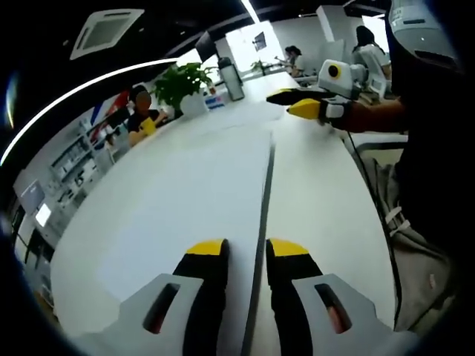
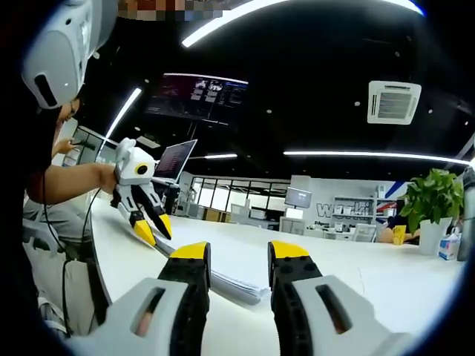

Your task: Grasp the top corner of one sheet in the document stack and pull a single sheet out from the document stack, separating that one sheet from the rest and lifting it clear until the single sheet is fully removed from the stack

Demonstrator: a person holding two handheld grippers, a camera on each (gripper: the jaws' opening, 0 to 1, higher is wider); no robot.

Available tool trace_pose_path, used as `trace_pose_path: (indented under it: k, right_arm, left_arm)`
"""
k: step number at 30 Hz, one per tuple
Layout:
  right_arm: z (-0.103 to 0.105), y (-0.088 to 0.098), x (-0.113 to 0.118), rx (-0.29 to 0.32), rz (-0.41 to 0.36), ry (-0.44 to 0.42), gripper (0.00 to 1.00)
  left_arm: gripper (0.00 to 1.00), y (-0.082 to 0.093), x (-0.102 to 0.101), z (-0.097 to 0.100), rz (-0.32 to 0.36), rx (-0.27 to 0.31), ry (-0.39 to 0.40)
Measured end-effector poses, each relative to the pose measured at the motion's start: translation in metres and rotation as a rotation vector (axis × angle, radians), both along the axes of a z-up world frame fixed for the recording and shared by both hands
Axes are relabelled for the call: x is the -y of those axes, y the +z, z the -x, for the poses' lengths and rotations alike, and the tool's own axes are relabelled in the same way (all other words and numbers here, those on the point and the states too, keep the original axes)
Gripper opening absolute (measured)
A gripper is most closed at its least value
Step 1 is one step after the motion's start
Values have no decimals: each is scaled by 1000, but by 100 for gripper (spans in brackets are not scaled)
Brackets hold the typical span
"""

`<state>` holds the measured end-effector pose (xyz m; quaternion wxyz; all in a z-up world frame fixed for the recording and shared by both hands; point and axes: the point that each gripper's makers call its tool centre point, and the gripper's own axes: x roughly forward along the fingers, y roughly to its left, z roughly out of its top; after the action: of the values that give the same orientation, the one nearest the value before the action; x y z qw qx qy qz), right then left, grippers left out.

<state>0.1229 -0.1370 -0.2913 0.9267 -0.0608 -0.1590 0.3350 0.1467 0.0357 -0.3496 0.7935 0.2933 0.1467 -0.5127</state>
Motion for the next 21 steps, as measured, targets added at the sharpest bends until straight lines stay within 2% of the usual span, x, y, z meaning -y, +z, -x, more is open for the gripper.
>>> trace_pose_path:
  k: [2, 3, 4, 5, 6, 8, 11, 13, 16, 19, 21]
  right_arm:
    - [0, 0, 0, 3, 3, 2, 31]
    - [1, -1, 0, 4, 6, 2, 31]
    - [1, -1, 0, 5, 8, 2, 31]
    - [0, -1, 0, 5, 9, 1, 31]
    - [0, -1, 0, 7, 8, 0, 31]
    - [0, -1, 0, 8, 5, -1, 31]
    - [1, 0, 1, 10, -3, 1, 31]
    - [1, 0, 1, 11, -5, -1, 31]
    - [1, 0, 1, 13, -3, -4, 31]
    - [1, 0, 1, 15, 1, -3, 31]
    - [1, -1, 0, 15, 3, -2, 31]
  left_arm:
    - [22, 1, 1, 0, 47, -43, 5]
    - [22, 2, 1, 0, 105, -105, 23]
    - [23, 4, 1, 0, 188, -208, 61]
    - [23, 6, 0, -2, 239, -276, 78]
    - [22, 6, -1, -5, 256, -287, 69]
    - [19, 5, -3, -8, 244, -237, 30]
    - [18, 5, -3, -8, 263, -270, 49]
    - [18, 4, -2, -7, 225, -229, 39]
    - [21, 4, 0, -3, 204, -226, 34]
    - [24, 2, 1, 1, 135, -163, 16]
    - [23, 2, 2, 0, 133, -162, 23]
